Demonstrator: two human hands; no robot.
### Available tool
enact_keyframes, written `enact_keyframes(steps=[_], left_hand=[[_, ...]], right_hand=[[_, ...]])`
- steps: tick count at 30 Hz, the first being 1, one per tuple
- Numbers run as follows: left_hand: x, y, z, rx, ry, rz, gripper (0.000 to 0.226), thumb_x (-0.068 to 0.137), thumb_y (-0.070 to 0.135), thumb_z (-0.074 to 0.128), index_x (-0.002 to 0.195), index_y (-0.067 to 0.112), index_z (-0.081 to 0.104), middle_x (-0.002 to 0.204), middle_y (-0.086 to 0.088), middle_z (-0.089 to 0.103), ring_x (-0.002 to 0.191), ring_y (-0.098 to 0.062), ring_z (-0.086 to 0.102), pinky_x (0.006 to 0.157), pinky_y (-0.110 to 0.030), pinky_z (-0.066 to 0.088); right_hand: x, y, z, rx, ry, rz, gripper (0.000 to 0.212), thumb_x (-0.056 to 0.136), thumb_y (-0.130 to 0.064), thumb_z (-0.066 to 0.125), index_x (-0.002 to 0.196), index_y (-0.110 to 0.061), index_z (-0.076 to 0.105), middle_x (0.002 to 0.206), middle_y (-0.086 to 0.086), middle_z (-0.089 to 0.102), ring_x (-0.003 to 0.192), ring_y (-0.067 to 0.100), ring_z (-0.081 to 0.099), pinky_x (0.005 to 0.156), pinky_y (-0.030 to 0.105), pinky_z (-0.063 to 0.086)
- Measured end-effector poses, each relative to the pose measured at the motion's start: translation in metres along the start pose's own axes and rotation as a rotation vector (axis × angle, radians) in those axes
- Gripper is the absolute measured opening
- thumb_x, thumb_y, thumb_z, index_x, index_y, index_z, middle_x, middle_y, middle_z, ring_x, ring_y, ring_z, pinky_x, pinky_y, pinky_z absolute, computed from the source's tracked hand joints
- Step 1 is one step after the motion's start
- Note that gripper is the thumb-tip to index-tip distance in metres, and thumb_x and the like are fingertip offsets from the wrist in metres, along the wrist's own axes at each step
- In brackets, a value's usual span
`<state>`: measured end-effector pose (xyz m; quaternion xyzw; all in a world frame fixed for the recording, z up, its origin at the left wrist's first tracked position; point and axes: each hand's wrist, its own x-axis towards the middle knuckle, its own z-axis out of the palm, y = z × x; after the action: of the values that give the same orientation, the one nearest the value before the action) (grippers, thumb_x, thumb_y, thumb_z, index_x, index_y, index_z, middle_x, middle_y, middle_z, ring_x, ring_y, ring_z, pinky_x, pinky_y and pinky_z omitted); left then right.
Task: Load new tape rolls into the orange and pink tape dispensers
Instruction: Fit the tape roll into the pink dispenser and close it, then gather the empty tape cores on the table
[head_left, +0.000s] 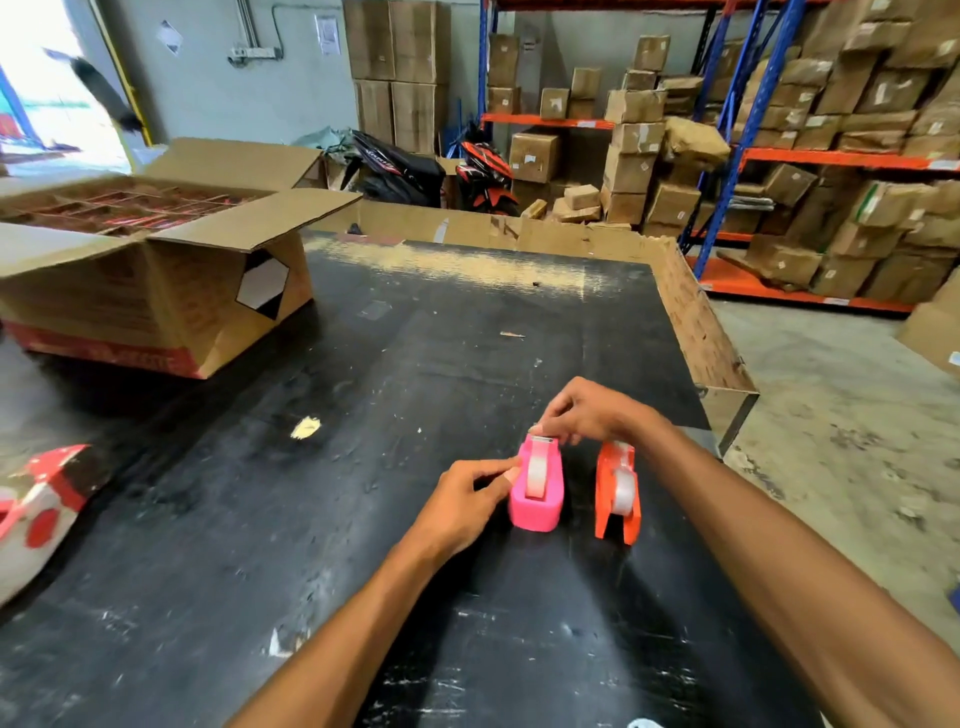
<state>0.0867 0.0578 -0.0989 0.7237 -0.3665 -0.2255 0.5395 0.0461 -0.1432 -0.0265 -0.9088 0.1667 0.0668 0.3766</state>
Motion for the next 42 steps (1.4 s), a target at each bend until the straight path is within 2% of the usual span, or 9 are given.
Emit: enact_keyframes(steps=[3,8,11,20,24,27,32,37,42], left_hand=[[0.000,0.006,0.001,0.121,-0.022,0.085,0.034,0.094,0.022,0.051,0.127,0.020,0.058,0.129,0.004,0.064,0.110,0.008,0.055,0.102,-0.021,0.044],[0.007,0.009,-0.001,0.399,-0.042,0.118,0.042,0.093,0.010,0.047,0.131,0.024,0.053,0.106,-0.021,0.067,0.097,-0.031,0.063,0.088,-0.031,0.045],[0.002,0.013,0.001,0.396,-0.023,0.111,0.042,0.092,0.007,0.046,0.131,0.023,0.054,0.109,-0.017,0.067,0.100,-0.027,0.062,0.086,-0.024,0.042],[0.008,0.019,0.004,0.308,-0.022,0.088,0.042,0.093,0.010,0.047,0.134,0.021,0.051,0.107,0.011,0.062,0.097,0.001,0.047,0.081,0.001,0.036],[0.005,0.021,0.000,0.186,-0.005,0.022,0.047,0.095,0.020,0.044,0.140,0.032,0.039,0.086,0.007,0.055,0.083,-0.008,0.047,0.086,-0.022,0.040],[-0.004,0.031,-0.003,0.245,0.110,0.098,0.049,0.095,0.017,0.047,0.142,0.024,0.037,0.102,0.000,0.054,0.096,-0.011,0.050,0.090,-0.019,0.037],[-0.025,0.058,0.003,0.364,0.183,0.302,0.043,0.087,0.019,0.052,0.131,0.016,0.055,0.112,-0.006,0.059,0.107,-0.022,0.052,0.096,-0.036,0.045],[-0.058,0.083,0.029,0.369,-0.078,0.441,0.037,0.084,0.030,0.053,0.115,0.015,0.066,0.109,-0.010,0.067,0.110,-0.023,0.057,0.099,-0.039,0.045],[-0.086,0.081,0.061,0.493,-0.458,0.497,0.046,0.085,0.045,0.057,0.123,0.020,0.061,0.121,-0.003,0.065,0.115,-0.017,0.057,0.100,-0.036,0.044]], right_hand=[[0.003,0.003,0.000,0.078,-0.046,0.070,0.013,0.085,-0.012,0.065,0.090,-0.003,0.073,0.068,0.004,0.066,0.062,0.011,0.060,0.054,0.016,0.051],[0.006,0.006,0.003,0.182,-0.050,0.145,0.016,0.085,0.001,0.061,0.096,0.011,0.067,0.042,-0.006,0.065,0.042,0.004,0.061,0.044,0.014,0.051],[0.007,0.003,0.004,0.164,-0.046,0.176,0.007,0.082,0.003,0.063,0.078,0.005,0.068,0.036,-0.006,0.059,0.036,0.004,0.057,0.044,0.016,0.053],[-0.015,0.002,-0.006,-0.074,0.260,-0.040,0.012,0.081,-0.017,0.069,0.083,-0.007,0.076,0.072,0.005,0.071,0.063,0.013,0.064,0.062,0.024,0.048],[-0.052,-0.001,-0.017,-0.123,0.365,-0.144,0.015,0.084,-0.018,0.065,0.089,-0.008,0.076,0.089,0.009,0.076,0.081,0.015,0.066,0.075,0.029,0.049],[-0.089,0.000,-0.019,-0.164,0.392,-0.149,0.016,0.085,-0.018,0.065,0.090,-0.008,0.075,0.088,0.006,0.074,0.079,0.013,0.065,0.072,0.027,0.049],[-0.161,0.002,-0.012,-0.226,0.371,-0.084,0.017,0.087,-0.021,0.064,0.096,-0.013,0.074,0.087,-0.003,0.069,0.079,0.007,0.062,0.076,0.031,0.051],[-0.223,0.010,0.013,-0.234,0.314,0.047,0.016,0.087,-0.022,0.064,0.097,-0.013,0.074,0.095,0.002,0.073,0.084,0.013,0.065,0.074,0.025,0.050],[-0.274,0.018,0.053,-0.286,0.226,0.219,0.027,0.086,-0.029,0.065,0.108,-0.014,0.068,0.096,0.001,0.068,0.082,0.010,0.058,0.073,0.020,0.042]])
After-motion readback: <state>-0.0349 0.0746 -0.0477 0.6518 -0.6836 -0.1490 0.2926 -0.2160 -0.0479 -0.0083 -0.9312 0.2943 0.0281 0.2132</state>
